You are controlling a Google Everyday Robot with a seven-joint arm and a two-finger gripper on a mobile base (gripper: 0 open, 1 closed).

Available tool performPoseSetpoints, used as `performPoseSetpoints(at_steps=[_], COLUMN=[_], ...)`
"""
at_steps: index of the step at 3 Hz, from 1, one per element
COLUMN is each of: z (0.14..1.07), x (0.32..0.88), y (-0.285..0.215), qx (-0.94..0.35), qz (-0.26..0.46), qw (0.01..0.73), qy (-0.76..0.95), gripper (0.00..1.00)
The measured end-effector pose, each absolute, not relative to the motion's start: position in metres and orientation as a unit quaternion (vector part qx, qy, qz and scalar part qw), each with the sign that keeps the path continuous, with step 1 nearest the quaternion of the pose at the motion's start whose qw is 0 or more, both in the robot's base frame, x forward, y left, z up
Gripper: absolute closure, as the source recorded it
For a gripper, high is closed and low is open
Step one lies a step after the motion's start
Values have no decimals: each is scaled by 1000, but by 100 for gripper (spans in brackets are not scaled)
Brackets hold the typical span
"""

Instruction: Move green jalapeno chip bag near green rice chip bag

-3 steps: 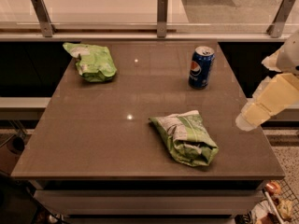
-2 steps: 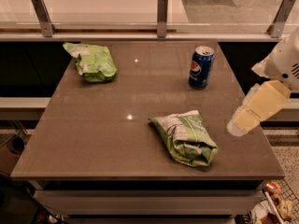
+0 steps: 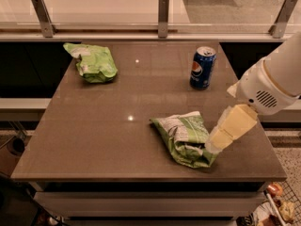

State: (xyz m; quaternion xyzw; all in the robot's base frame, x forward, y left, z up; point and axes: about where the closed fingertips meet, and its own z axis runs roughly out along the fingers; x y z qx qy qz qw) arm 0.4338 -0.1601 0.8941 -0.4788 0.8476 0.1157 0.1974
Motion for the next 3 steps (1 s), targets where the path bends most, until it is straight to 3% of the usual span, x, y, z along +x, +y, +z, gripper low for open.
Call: performPoseSetpoints(at_steps=[2,3], z=[852,852], x=[421,420], y=[-114,-112], qx=[-488,-488], qz=[162,162], qw=[206,207], qy=[833,832], gripper=[0,16])
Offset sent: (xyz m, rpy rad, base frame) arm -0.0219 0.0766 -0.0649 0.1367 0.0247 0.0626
